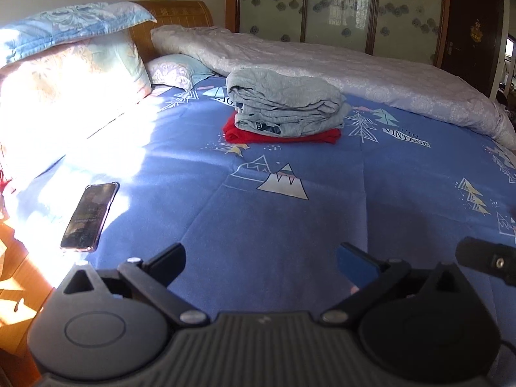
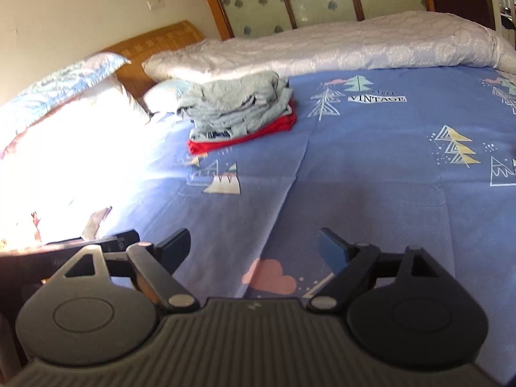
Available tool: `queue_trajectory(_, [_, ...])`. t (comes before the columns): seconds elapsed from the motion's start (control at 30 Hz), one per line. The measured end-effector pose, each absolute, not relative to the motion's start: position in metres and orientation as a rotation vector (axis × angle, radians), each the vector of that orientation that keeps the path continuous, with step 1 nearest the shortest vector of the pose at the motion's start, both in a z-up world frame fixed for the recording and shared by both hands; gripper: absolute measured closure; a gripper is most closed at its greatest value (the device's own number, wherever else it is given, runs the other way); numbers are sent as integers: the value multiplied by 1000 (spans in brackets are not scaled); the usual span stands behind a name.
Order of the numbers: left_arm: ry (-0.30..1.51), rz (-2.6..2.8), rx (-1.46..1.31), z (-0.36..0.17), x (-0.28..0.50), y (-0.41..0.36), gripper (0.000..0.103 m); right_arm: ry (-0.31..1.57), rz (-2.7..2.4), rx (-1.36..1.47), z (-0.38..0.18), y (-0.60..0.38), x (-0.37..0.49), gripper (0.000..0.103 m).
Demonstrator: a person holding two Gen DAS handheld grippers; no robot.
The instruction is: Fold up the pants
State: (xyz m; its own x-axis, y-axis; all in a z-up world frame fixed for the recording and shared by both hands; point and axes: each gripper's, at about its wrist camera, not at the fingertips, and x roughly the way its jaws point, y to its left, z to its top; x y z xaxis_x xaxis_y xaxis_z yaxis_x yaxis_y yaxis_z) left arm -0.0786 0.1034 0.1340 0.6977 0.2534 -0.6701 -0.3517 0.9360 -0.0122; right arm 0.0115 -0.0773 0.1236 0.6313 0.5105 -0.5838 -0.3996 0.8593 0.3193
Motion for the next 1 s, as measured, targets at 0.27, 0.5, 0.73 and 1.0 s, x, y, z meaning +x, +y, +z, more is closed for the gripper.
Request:
queue_trajectory(0.27, [683, 331, -114, 140, -88, 94, 0, 733, 546, 198, 123, -77, -9, 14])
queue_trajectory(0.5, [640, 355, -56, 146, -91, 94, 0, 748, 548, 202, 119, -72, -13, 14])
queue_trajectory(0.73, [645, 356, -65, 140, -90, 98, 0, 762, 551, 210, 114, -68, -13, 14])
queue_trajectory(1.0, [692, 364, -59, 130, -86, 97, 0, 774, 547, 216, 112, -70, -14, 13])
